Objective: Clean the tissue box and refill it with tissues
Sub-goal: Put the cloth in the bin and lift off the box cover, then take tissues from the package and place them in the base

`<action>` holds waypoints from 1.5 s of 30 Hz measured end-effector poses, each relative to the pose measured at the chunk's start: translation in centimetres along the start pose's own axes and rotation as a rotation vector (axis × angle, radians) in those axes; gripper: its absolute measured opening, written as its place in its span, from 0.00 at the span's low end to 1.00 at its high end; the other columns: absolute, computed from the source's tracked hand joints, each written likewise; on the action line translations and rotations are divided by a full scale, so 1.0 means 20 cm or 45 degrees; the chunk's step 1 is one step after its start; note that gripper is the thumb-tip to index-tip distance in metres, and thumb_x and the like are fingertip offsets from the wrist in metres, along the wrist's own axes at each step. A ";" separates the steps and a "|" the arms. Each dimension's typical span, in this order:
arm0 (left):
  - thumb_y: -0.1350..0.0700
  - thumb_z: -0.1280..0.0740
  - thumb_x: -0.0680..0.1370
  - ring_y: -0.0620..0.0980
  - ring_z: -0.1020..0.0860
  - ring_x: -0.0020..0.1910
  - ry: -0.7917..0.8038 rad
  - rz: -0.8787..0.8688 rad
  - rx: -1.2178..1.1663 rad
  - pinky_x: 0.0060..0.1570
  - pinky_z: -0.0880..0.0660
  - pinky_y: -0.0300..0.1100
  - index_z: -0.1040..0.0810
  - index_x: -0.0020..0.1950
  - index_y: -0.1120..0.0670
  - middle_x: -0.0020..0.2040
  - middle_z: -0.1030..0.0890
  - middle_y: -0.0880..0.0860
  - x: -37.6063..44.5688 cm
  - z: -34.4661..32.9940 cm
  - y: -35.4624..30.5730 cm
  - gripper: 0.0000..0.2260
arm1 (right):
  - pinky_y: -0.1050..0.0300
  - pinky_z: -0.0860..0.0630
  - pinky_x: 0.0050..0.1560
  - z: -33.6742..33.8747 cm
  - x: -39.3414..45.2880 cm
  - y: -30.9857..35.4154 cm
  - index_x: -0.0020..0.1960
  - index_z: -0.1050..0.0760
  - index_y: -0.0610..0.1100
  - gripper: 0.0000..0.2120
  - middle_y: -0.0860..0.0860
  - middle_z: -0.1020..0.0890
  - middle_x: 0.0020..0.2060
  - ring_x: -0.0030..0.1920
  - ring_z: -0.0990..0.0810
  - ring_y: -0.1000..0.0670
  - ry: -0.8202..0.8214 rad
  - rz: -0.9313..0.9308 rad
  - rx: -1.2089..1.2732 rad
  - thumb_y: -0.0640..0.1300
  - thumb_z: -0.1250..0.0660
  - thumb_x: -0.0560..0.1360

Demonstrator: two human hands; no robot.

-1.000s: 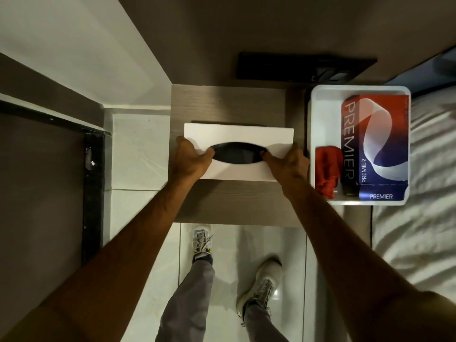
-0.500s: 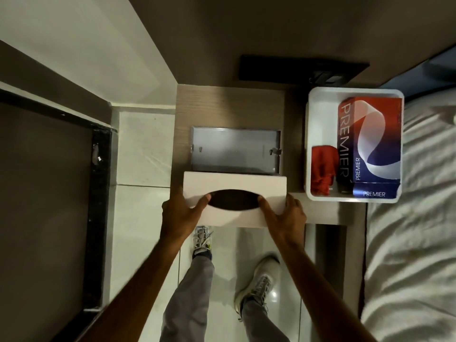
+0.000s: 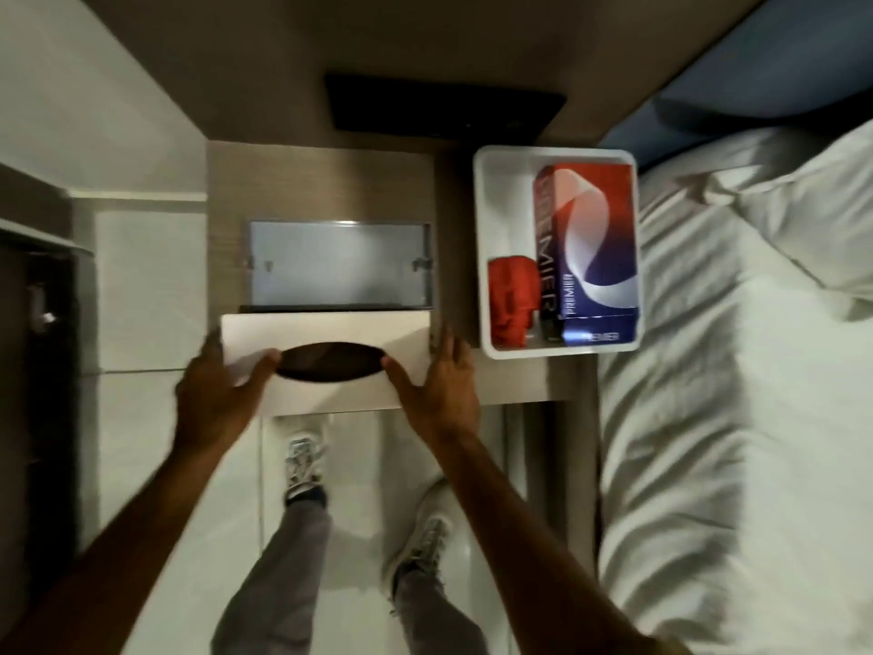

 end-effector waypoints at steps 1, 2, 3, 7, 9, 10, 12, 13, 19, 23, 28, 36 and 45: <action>0.35 0.35 0.74 0.69 0.21 0.63 -0.042 0.005 0.006 0.65 0.26 0.60 0.28 0.73 0.62 0.64 0.20 0.67 0.00 0.04 0.01 0.37 | 0.48 0.27 0.67 0.08 -0.01 0.02 0.80 0.41 0.46 0.40 0.44 0.32 0.74 0.71 0.30 0.42 -0.044 0.102 -0.049 0.64 0.34 0.76; 0.34 0.38 0.75 0.69 0.22 0.65 -0.096 0.011 -0.010 0.67 0.27 0.62 0.30 0.75 0.62 0.66 0.21 0.68 -0.01 0.07 0.01 0.39 | 0.47 0.25 0.64 0.19 -0.01 0.02 0.79 0.41 0.47 0.37 0.44 0.30 0.73 0.69 0.28 0.41 -0.108 0.190 -0.090 0.62 0.34 0.76; 0.33 0.40 0.76 0.69 0.23 0.66 -0.159 0.011 -0.044 0.67 0.27 0.64 0.31 0.76 0.61 0.68 0.22 0.67 -0.03 0.11 0.02 0.39 | 0.47 0.22 0.62 0.31 0.00 -0.01 0.78 0.40 0.48 0.35 0.44 0.29 0.71 0.67 0.26 0.41 -0.173 0.243 -0.129 0.61 0.34 0.76; 0.36 0.41 0.80 0.66 0.23 0.64 -0.331 -0.180 -0.124 0.62 0.23 0.65 0.29 0.75 0.51 0.68 0.23 0.62 -0.19 0.19 -0.08 0.28 | 0.41 0.24 0.59 0.75 0.16 -0.28 0.73 0.33 0.42 0.34 0.41 0.28 0.66 0.64 0.27 0.39 -0.453 0.160 -0.339 0.57 0.30 0.73; 0.46 0.38 0.82 0.67 0.21 0.60 -0.383 -0.375 -0.077 0.59 0.22 0.63 0.27 0.72 0.41 0.64 0.22 0.63 -0.30 0.16 -0.20 0.17 | 0.39 0.28 0.66 0.83 0.27 -0.41 0.75 0.37 0.43 0.39 0.39 0.34 0.73 0.71 0.33 0.37 -0.418 0.061 -0.468 0.61 0.30 0.72; 0.52 0.37 0.83 0.67 0.20 0.58 -0.394 -0.459 -0.050 0.58 0.22 0.61 0.26 0.71 0.42 0.63 0.21 0.63 -0.35 0.13 -0.26 0.16 | 0.38 0.30 0.69 0.83 0.32 -0.47 0.77 0.40 0.45 0.41 0.39 0.38 0.76 0.75 0.38 0.37 -0.349 0.025 -0.521 0.63 0.30 0.72; 0.61 0.35 0.82 0.65 0.19 0.57 -0.352 -0.559 -0.021 0.60 0.23 0.58 0.22 0.68 0.54 0.61 0.19 0.63 -0.41 0.02 -0.37 0.15 | 0.36 0.34 0.72 0.78 0.39 -0.53 0.79 0.44 0.48 0.44 0.40 0.44 0.79 0.78 0.45 0.36 -0.223 0.011 -0.589 0.67 0.31 0.71; 0.63 0.35 0.81 0.63 0.19 0.57 -0.302 -0.576 -0.028 0.62 0.23 0.56 0.21 0.67 0.57 0.61 0.19 0.61 -0.44 -0.04 -0.43 0.14 | 0.35 0.35 0.73 0.77 0.42 -0.54 0.79 0.45 0.50 0.44 0.40 0.46 0.79 0.79 0.47 0.35 -0.203 0.020 -0.603 0.68 0.32 0.72; 0.61 0.35 0.81 0.55 0.20 0.62 -0.012 -0.704 -0.081 0.65 0.23 0.51 0.19 0.64 0.56 0.61 0.19 0.55 -0.62 -0.40 -0.83 0.13 | 0.34 0.29 0.67 0.76 0.43 -0.54 0.79 0.45 0.47 0.37 0.39 0.42 0.79 0.78 0.42 0.33 -0.155 0.061 -0.725 0.61 0.35 0.77; 0.57 0.37 0.82 0.54 0.20 0.58 -0.002 -0.880 -0.078 0.56 0.21 0.51 0.17 0.60 0.55 0.57 0.19 0.53 -0.74 -0.53 -1.14 0.12 | 0.43 0.20 0.51 0.93 0.34 -0.40 0.62 0.22 0.46 0.13 0.44 0.18 0.58 0.56 0.18 0.37 -0.278 0.340 -0.838 0.47 0.37 0.79; 0.44 0.33 0.80 0.55 0.20 0.60 -0.127 -0.922 0.009 0.59 0.24 0.49 0.21 0.68 0.53 0.63 0.20 0.56 -0.81 -0.63 -1.49 0.20 | 0.47 0.23 0.55 1.18 0.25 -0.30 0.60 0.19 0.48 0.13 0.44 0.14 0.51 0.51 0.17 0.37 -0.327 0.519 -0.754 0.46 0.29 0.76; 0.29 0.34 0.74 0.55 0.22 0.64 -0.082 -0.715 0.117 0.54 0.19 0.46 0.36 0.79 0.56 0.72 0.28 0.59 -0.75 -0.82 -1.76 0.42 | 0.42 0.24 0.56 1.35 0.15 -0.14 0.63 0.27 0.41 0.22 0.38 0.16 0.49 0.49 0.18 0.33 -0.313 0.675 -0.719 0.39 0.25 0.72; 0.62 0.30 0.78 0.56 0.15 0.47 -0.182 -0.974 -0.022 0.44 0.14 0.48 0.32 0.75 0.57 0.60 0.20 0.60 -0.79 -0.63 -1.85 0.25 | 0.44 0.21 0.51 1.45 0.22 -0.13 0.67 0.32 0.40 0.15 0.41 0.18 0.45 0.40 0.23 0.42 -0.474 0.654 -0.493 0.41 0.39 0.82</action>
Point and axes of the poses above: each hand's wrist, its own x-axis towards the middle knuckle, its own z-axis out of the back of the hand, y = z × x, the point moved 9 cm from there along x, towards the middle knuckle
